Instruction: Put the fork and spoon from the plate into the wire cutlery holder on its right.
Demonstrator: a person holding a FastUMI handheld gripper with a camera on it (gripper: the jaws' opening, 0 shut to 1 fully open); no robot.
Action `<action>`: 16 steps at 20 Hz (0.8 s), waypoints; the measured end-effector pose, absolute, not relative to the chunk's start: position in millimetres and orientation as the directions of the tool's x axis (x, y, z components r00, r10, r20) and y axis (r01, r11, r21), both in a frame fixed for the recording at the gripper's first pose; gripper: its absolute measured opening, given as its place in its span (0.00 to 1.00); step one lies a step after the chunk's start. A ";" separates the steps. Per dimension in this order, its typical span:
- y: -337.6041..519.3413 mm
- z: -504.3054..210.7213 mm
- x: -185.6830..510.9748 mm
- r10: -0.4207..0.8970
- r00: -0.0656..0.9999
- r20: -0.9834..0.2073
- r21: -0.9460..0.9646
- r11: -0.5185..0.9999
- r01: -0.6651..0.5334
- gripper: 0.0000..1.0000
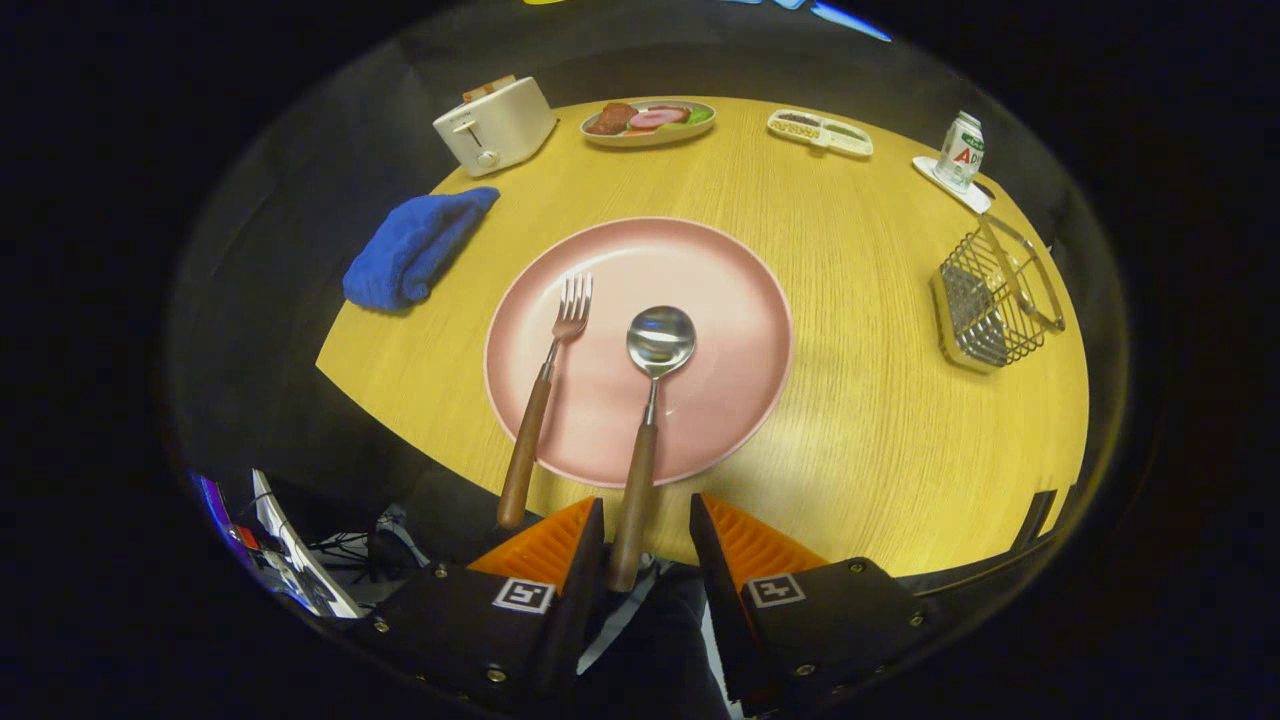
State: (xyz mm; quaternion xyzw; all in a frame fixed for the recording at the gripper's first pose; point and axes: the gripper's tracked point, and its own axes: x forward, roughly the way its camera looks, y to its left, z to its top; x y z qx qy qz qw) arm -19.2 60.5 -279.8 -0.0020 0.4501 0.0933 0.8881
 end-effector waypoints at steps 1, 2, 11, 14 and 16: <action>59.6 -283.2 -17.9 0.159 0.571 -0.805 0.076 0.983 -0.168 0.55; 59.4 -283.3 -18.7 0.155 0.568 -0.808 0.077 0.984 -0.159 0.50; 64.9 -274.0 -14.9 0.217 0.547 -0.808 0.222 0.973 -0.059 0.12; 66.2 -264.1 -3.5 0.234 0.591 -0.772 0.261 0.964 -0.041 0.03; 61.6 -256.1 -7.0 0.237 0.604 -0.761 0.273 0.961 -0.033 0.03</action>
